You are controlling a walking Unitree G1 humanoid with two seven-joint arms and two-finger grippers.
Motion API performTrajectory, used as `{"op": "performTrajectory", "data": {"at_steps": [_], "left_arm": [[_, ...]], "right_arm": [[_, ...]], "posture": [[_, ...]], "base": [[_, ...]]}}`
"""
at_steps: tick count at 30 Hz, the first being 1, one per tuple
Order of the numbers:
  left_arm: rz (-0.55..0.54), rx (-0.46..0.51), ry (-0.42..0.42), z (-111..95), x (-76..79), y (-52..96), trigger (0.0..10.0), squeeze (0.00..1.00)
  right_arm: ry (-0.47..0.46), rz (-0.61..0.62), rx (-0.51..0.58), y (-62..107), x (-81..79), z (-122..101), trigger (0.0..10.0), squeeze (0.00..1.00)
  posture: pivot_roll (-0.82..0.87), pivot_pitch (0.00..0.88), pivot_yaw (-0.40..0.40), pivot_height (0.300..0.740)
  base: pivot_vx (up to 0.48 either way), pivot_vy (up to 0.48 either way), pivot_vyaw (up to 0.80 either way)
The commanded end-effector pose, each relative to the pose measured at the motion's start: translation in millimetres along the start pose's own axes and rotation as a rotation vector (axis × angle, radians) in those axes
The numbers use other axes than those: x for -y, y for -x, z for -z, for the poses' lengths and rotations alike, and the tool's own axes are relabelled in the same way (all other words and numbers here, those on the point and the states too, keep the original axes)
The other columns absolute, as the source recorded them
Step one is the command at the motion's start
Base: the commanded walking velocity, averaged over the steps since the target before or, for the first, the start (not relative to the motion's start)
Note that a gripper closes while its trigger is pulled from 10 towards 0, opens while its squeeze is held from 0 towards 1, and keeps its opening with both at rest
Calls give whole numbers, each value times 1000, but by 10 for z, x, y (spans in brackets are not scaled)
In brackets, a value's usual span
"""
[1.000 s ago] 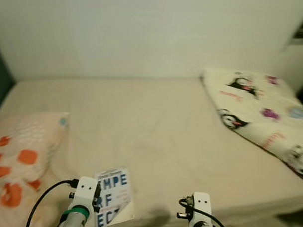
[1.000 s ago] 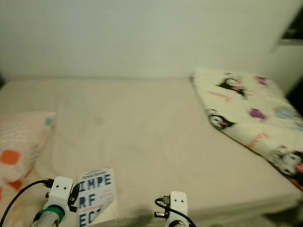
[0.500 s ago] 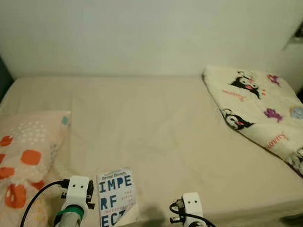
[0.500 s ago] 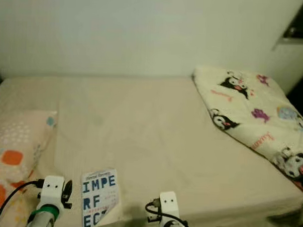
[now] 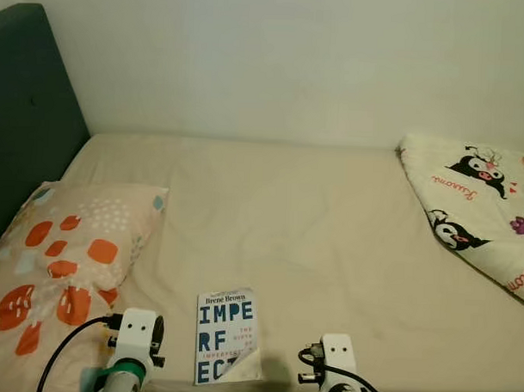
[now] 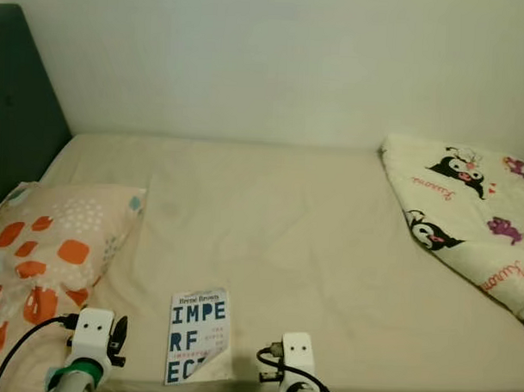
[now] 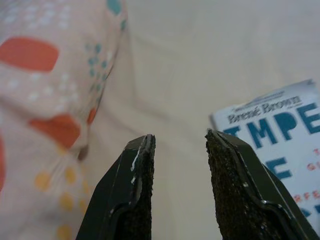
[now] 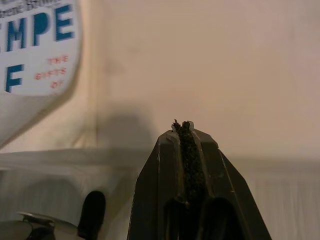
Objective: Clean up the room
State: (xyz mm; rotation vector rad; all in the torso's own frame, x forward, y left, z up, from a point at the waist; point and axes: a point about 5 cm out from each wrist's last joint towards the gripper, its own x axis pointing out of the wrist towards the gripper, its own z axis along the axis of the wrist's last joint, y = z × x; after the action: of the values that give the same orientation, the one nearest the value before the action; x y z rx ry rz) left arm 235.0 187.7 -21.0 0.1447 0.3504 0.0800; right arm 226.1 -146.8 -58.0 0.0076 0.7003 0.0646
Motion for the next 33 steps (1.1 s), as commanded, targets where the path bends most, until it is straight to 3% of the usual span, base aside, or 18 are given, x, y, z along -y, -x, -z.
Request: {"op": "performTrajectory", "data": {"at_steps": [1, 14, 33], "left_arm": [[10, -3, 4, 7, 23, 1, 10000, 0], [16, 5, -22, 13, 45, 18, 10000, 0], [16, 8, -5, -6, 56, 7, 10000, 0]], "right_arm": [[-26, 13, -31, 23, 28, 81, 10000, 0], [26, 3, -25, 20, 11, 69, 10000, 0], [39, 11, -29, 20, 40, 67, 10000, 0]], "posture": [[43, 0, 32, 740], [47, 0, 23, 740], [44, 0, 22, 740]], "base": [[0, 0, -800], [0, 0, -123], [0, -456, 0]]}}
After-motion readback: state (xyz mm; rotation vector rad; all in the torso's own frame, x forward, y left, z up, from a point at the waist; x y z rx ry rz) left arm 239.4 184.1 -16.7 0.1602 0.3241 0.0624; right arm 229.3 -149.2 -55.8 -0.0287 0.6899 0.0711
